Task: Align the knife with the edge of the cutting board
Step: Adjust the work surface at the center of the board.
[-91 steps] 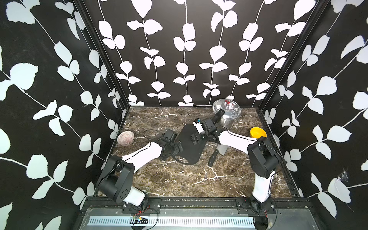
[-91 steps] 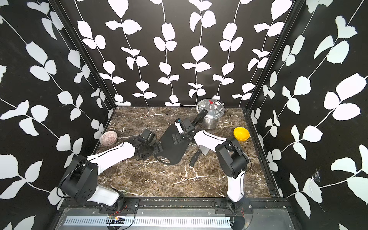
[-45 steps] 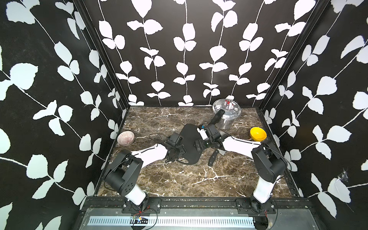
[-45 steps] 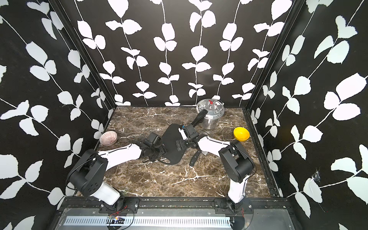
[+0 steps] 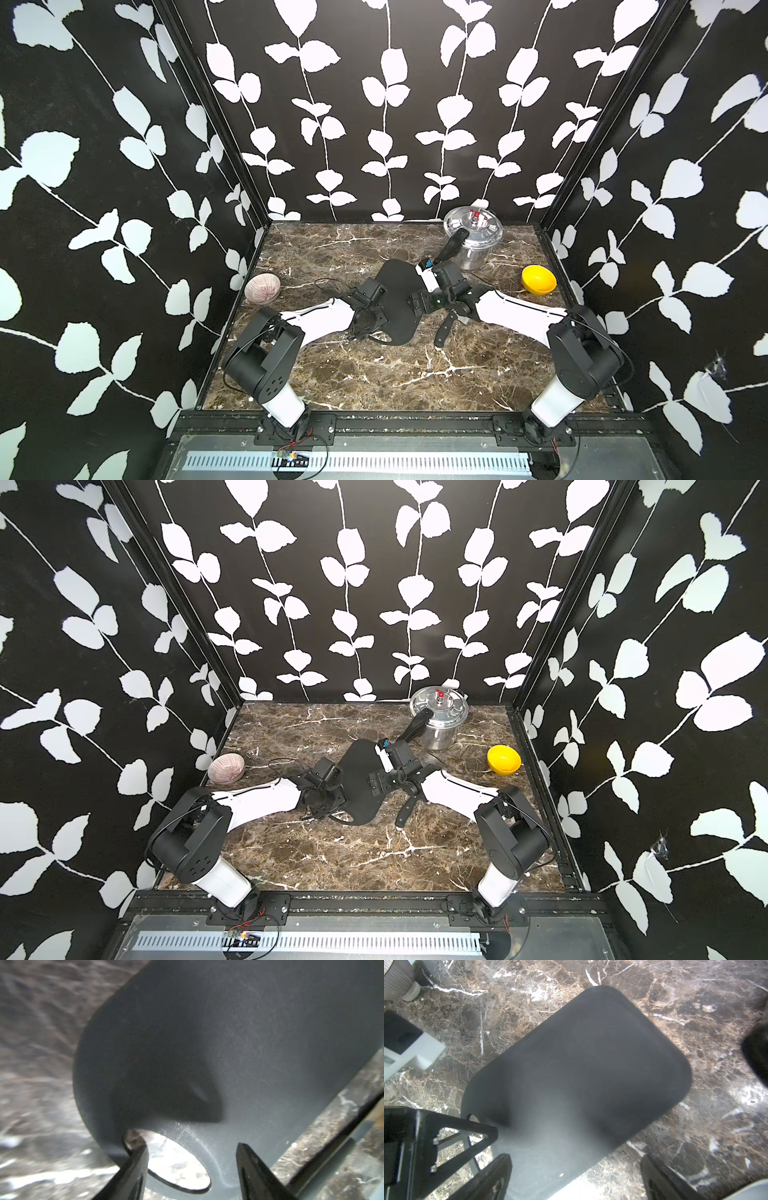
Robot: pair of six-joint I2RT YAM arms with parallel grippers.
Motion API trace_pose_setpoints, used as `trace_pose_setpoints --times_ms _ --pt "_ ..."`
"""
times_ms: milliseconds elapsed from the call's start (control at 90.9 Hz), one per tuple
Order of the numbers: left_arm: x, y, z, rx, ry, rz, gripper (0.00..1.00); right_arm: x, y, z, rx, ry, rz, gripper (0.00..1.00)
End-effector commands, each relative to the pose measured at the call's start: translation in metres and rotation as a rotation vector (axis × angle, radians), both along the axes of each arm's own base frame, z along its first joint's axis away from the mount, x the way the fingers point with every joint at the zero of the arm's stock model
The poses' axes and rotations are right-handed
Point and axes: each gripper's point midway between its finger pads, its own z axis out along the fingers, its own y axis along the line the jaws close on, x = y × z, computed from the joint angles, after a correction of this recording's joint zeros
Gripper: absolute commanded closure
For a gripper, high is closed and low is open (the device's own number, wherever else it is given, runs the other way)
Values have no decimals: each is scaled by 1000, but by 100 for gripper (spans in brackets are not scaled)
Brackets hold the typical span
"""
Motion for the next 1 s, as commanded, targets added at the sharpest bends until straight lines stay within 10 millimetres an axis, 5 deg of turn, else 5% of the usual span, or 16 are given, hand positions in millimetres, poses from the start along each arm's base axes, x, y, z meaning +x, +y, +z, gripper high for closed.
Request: trace_pose_setpoints --times_ms 0,429,737,990 --pt "-29 51 -16 162 109 24 30 0 3 16 32 -50 -10 2" --pt "9 123 0 304 123 -2 24 -9 8 10 41 -3 22 2" --pt "37 131 -1 327 123 -56 26 17 49 -5 41 49 57 4" --pt "31 124 1 273 152 -33 25 51 61 -17 20 55 48 2"
